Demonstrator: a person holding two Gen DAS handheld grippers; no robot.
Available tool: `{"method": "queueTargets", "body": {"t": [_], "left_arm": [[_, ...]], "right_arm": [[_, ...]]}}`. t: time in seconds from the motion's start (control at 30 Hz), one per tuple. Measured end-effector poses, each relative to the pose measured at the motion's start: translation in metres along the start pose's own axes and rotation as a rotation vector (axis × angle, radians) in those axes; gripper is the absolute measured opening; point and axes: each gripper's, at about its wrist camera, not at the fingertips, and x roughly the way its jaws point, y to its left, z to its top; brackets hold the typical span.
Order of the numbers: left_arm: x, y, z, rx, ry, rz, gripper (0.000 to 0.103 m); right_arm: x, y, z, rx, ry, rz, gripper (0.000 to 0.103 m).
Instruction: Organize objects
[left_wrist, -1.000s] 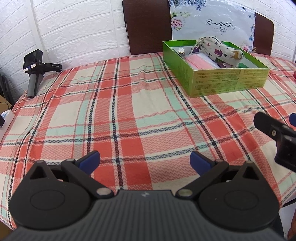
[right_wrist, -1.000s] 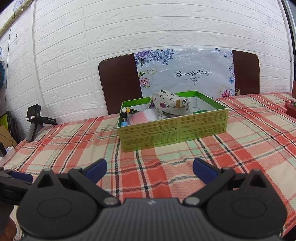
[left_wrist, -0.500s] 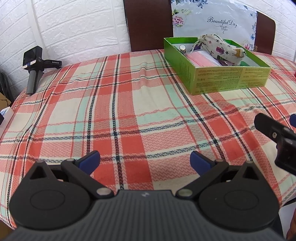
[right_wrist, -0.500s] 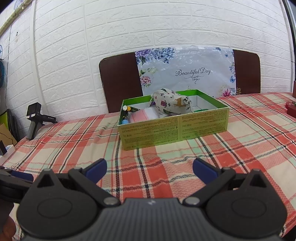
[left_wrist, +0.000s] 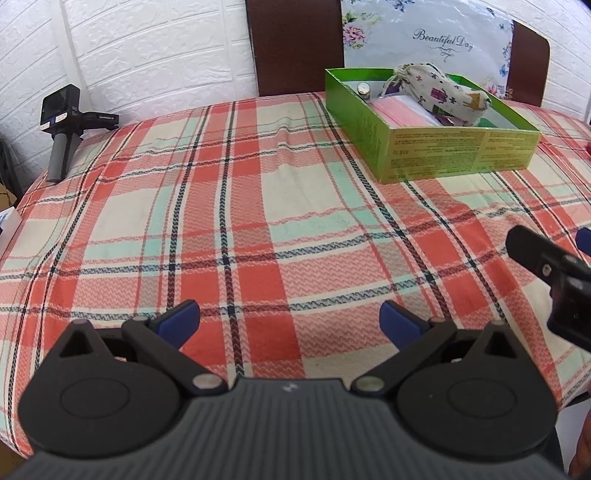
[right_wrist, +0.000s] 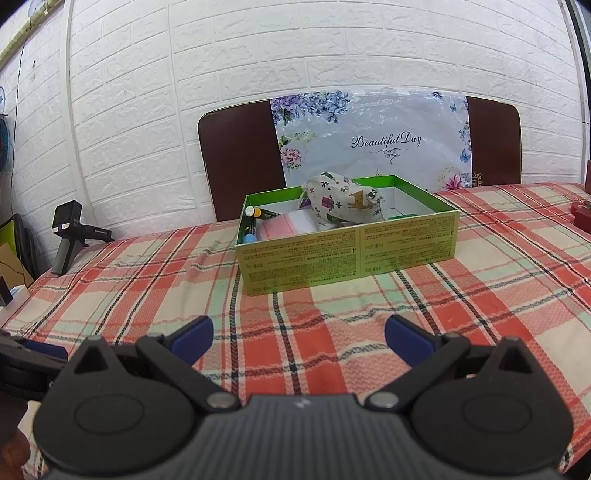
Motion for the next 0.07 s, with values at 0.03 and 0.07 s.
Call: {"method": "queueTargets", "body": {"t": [0.03,0.07], "left_arm": [[-0.0001,-0.0011,-0.0001,0.004,-0.001,-0.004,0.103],[-0.0002,-0.0014,0.0001,0.005,0.000,-0.008,0.103]], "right_arm": [[0.0004,-0.0001,0.0000,0.000,0.001,0.001,0.103],[0.0003,-0.0002,-0.0003,-0.001,0.001,0.001,0.103]]}}
